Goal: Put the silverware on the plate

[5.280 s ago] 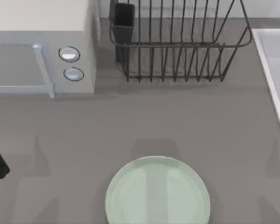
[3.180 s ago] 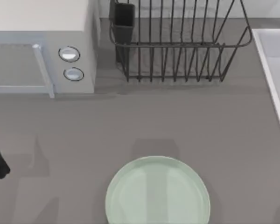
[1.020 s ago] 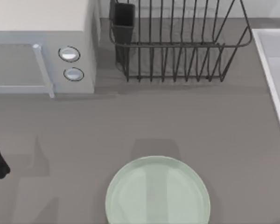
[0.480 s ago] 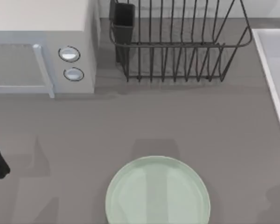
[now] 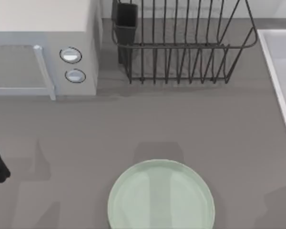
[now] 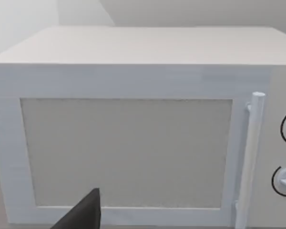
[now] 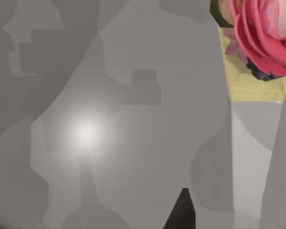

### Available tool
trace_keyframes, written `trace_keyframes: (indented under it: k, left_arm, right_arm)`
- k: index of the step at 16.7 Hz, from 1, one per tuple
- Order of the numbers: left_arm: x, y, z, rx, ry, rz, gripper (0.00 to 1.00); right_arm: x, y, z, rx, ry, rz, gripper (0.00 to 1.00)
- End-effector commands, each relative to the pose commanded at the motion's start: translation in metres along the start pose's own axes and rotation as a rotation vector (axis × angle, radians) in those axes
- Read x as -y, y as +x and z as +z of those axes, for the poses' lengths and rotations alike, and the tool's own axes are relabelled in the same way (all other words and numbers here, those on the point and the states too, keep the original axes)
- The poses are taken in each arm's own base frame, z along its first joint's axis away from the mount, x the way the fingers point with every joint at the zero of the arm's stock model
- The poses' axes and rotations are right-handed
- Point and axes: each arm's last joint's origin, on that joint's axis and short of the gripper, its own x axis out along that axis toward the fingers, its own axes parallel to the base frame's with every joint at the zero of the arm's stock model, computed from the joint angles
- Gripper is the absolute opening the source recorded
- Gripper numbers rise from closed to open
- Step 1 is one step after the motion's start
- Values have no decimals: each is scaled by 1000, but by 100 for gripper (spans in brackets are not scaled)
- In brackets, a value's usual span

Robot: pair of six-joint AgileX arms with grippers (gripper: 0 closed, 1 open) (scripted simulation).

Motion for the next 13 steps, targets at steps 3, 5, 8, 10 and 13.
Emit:
trace_keyframes:
  k: [3,5,8,10,13]
  left_arm:
    - [0,0,0,0,0,0,100]
    - [0,0,0,0,0,0,100]
    - [0,0,0,0,0,0,100]
    - [0,0,0,0,0,0,100]
    - [0,0,0,0,0,0,100]
  right_arm:
    - [-4,-1,19,-6,-192,5,0]
    - [-12,0,38,-13,-405,13,0]
    - [-32,3,74,-27,-833,35,0]
    - [-53,8,100,-36,-1185,59,0]
    - [-98,16,136,-41,-1785,106,0]
